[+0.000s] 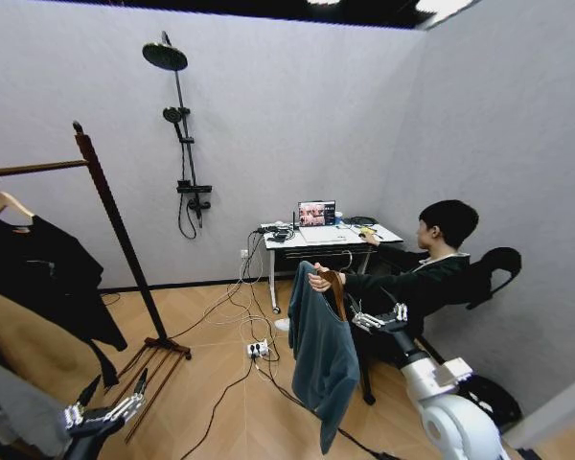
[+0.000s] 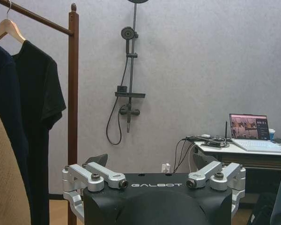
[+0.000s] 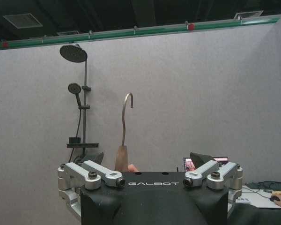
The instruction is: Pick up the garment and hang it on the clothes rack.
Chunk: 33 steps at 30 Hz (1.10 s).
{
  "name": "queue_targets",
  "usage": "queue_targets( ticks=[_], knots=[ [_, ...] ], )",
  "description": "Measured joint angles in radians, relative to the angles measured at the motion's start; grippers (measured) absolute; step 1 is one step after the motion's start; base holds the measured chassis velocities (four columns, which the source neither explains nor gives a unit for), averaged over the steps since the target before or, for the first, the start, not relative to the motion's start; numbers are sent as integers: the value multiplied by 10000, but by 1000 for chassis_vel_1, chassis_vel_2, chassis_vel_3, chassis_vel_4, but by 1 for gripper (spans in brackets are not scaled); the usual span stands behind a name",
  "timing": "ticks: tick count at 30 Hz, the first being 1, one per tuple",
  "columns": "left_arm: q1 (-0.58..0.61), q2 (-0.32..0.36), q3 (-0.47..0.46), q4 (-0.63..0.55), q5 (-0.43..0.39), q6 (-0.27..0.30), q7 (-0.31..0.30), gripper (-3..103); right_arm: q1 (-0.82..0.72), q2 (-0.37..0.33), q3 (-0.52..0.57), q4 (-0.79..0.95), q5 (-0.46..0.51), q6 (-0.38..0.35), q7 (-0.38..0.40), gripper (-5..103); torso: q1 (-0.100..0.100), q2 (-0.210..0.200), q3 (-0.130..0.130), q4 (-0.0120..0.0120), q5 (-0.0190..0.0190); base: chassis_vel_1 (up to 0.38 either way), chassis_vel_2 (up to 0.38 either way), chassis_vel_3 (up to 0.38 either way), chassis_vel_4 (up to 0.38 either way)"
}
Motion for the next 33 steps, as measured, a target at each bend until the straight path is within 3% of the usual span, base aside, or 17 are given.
queue_targets(
  ticks=[12, 22, 24, 27, 30, 33],
  knots=[
    [0, 0, 0, 0, 0, 0, 1, 100, 1966, -806, -1340, -1546, 27, -260, -10, 100, -1, 0, 0, 3, -2, 0, 0, 0, 0],
    [0, 0, 0, 1, 0, 0, 1, 100, 3135, -612, -2034, -2801, -87, -124, 201, 101, -1, -1, 1, 2, -1, 0, 0, 0, 0],
    [0, 0, 0, 1, 0, 0, 1, 100, 3259, -597, -2084, -2832, -107, -101, 302, 92, -2, 0, 1, 3, -2, 0, 0, 0, 0],
    [0, 0, 0, 1, 0, 0, 1, 100, 3281, -618, -2089, -2829, -125, -101, 336, 87, -2, 0, 1, 2, -2, 0, 0, 0, 0],
    [0, 0, 0, 0, -1, 0, 0, 100, 3342, -657, -2106, -2806, -149, -112, 437, 71, -3, 0, 1, 1, -2, 0, 0, 0, 0],
    [0, 0, 0, 1, 0, 0, 0, 100, 3349, -657, -2112, -2803, -152, -116, 468, 65, -3, 0, 1, 2, -2, 0, 0, 0, 0]
  ],
)
